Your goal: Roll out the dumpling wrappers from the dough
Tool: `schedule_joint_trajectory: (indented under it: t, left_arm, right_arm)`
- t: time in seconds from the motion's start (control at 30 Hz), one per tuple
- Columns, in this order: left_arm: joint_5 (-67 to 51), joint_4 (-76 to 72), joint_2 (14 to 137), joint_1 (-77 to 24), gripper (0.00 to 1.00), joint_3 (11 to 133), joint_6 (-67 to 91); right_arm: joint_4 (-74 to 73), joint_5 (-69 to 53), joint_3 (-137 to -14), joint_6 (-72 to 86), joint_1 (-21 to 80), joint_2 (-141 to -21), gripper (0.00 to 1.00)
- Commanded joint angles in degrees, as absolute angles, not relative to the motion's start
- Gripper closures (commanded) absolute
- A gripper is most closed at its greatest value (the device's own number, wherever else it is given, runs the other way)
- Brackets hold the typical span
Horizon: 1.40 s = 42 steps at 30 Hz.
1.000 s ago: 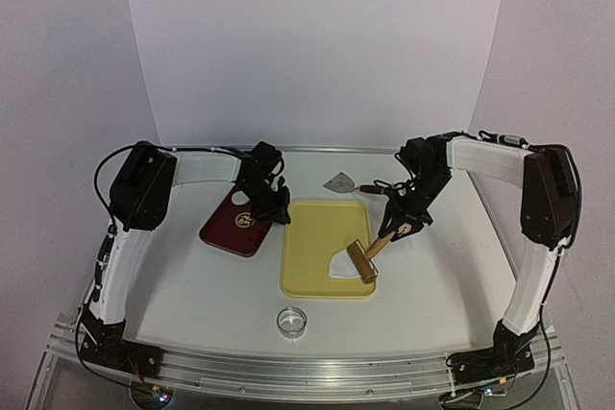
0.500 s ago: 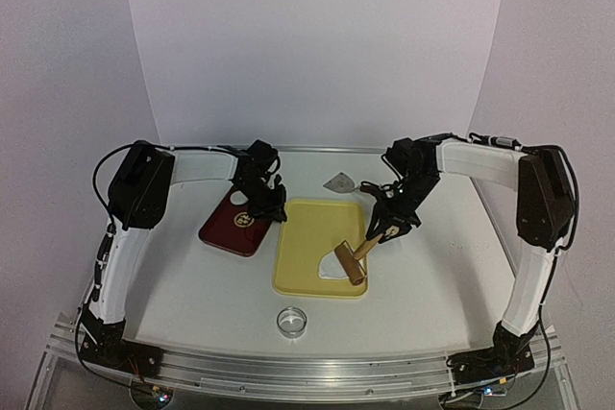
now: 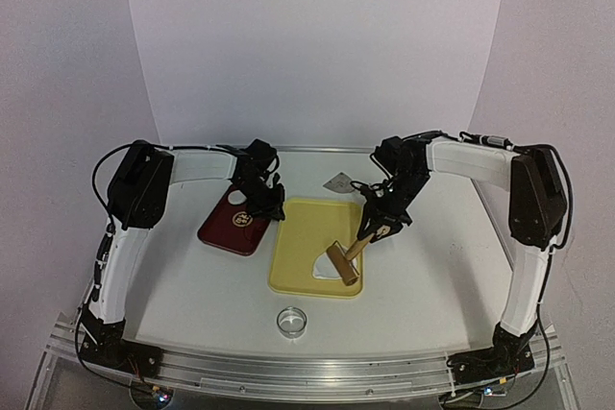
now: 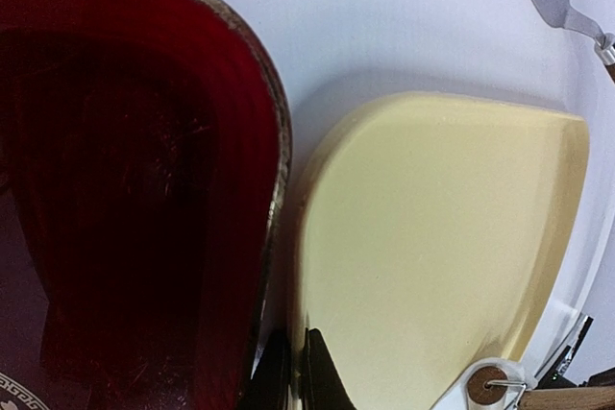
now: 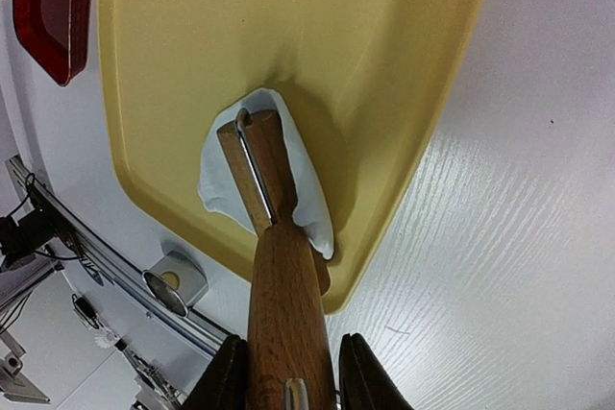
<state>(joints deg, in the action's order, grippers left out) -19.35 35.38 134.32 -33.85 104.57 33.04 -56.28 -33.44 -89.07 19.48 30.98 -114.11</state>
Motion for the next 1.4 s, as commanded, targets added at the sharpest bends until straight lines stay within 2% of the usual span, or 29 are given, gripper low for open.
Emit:
schedule_joint_trajectory:
  t: [0.0,0.43,0.67,0.83,1.0,1.13,1.27,1.37]
  left_arm:
    - [-16.9,32.79,133.44,-34.85,1.0,104.01,34.46]
    - [-15.87,32.09,132.13,-35.16,1.0,103.17,36.07]
    - [-15.19,32.07,130.37,-35.24,0.99,102.88,36.02]
    - [-15.49,31.66,127.99,-35.31,0.85,103.02,35.26]
    - [-16.14,31.81,125.15,-35.33,0.57,104.65,34.22]
    - [-17.07,31.82,122.3,-35.4,0.41,106.16,32.89]
    - [-17.43,30.78,118.14,-35.43,0.3,104.92,32.37]
    - [-16.72,28.94,113.75,-35.38,0.23,101.06,32.21]
  right_arm:
    - [-54.2,-18.01,-85.7,17.09,34.88,-122.12,1.0]
    - [-54.1,-35.58,-92.82,11.43,36.3,-110.76,1.0]
    - [-54.72,-27.3,-95.77,14.7,36.21,-102.02,1.0]
    - [-56.12,-21.92,-99.08,17.59,33.54,-97.99,1.0]
    - [-56.04,-21.34,-97.87,20.44,25.07,-94.32,1.0]
    - [-55.63,-21.53,-92.05,20.0,18.7,-91.9,1.0]
    - [-51.52,-27.25,-84.31,20.09,12.38,-90.38,1.0]
    - [-41.86,-38.91,-74.51,21.68,6.84,-88.66,1.0]
